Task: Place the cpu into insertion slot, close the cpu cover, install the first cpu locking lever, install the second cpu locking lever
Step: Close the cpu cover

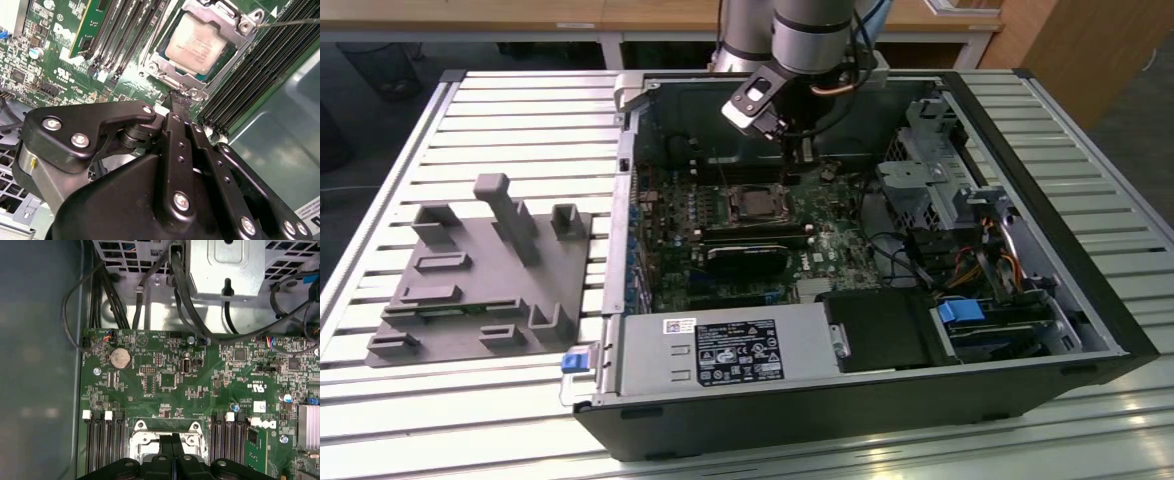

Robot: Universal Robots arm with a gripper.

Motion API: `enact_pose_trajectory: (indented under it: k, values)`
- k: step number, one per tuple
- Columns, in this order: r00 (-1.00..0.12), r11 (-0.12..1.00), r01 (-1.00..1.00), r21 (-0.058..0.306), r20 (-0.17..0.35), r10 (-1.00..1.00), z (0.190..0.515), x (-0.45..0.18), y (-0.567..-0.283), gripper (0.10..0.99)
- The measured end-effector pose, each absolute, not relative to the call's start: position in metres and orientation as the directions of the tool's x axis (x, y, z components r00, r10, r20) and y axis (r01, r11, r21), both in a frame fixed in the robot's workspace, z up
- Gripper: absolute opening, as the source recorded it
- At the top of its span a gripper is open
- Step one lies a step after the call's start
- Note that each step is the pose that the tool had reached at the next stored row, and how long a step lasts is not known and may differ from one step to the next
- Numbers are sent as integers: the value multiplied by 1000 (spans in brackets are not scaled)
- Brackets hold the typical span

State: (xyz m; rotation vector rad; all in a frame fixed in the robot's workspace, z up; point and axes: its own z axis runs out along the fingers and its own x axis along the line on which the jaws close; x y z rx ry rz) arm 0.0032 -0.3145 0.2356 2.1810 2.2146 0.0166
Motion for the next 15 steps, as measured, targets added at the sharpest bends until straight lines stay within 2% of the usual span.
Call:
enact_pose_trajectory:
  k: [15]
  values:
    - [-15, 16, 999, 31, -16, 1000, 235, -5, -315, 106]
